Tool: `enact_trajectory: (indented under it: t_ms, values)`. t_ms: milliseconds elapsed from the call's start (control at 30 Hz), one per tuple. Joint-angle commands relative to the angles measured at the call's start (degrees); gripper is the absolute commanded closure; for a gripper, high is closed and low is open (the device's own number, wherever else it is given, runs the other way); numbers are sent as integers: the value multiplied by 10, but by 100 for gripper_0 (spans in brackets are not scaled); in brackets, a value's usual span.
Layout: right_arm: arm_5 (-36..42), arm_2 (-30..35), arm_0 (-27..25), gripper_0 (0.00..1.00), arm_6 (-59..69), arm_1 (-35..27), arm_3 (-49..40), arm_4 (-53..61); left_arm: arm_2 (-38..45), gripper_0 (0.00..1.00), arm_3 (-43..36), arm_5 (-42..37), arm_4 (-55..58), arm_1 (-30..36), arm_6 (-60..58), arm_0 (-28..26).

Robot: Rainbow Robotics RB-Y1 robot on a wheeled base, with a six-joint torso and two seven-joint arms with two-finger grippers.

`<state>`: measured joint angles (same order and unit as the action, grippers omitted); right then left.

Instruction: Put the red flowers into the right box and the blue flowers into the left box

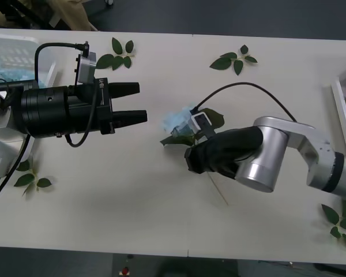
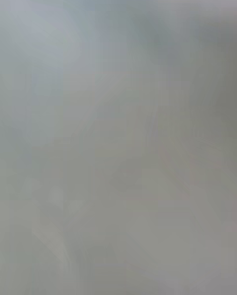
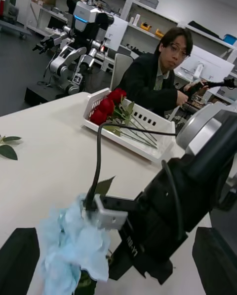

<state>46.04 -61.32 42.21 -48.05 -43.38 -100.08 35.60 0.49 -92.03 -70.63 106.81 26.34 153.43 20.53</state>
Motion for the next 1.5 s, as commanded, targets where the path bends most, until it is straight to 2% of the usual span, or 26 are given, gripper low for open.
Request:
enact_trajectory:
  t_ms: [33, 200, 400, 700, 800, 1067, 1500]
  values:
    - [-56, 18, 15, 100, 12, -75, -54, 26, -4, 9, -17, -3, 2, 8, 16, -3]
    - [-155, 52, -17, 100, 10, -147, -98, 34, -4, 9, -17, -3, 2, 8, 16, -3]
    - [-259, 111, -78, 100, 6, -188, -132, 40, -4, 9, -17, -3, 2, 8, 16, -3]
    - [-362, 232, -184, 100, -6, -192, -190, 40, -4, 9, -17, -3, 2, 8, 16, -3]
    - [-401, 254, -206, 100, -13, -180, -198, 32, -4, 10, -17, -3, 2, 8, 16, -3]
    - [-472, 261, -213, 100, -17, -141, -198, 11, -4, 9, -17, -3, 2, 8, 16, -3]
    - [-479, 263, -202, 100, -36, -84, -197, -10, -4, 9, -17, -3, 2, 8, 16, -3]
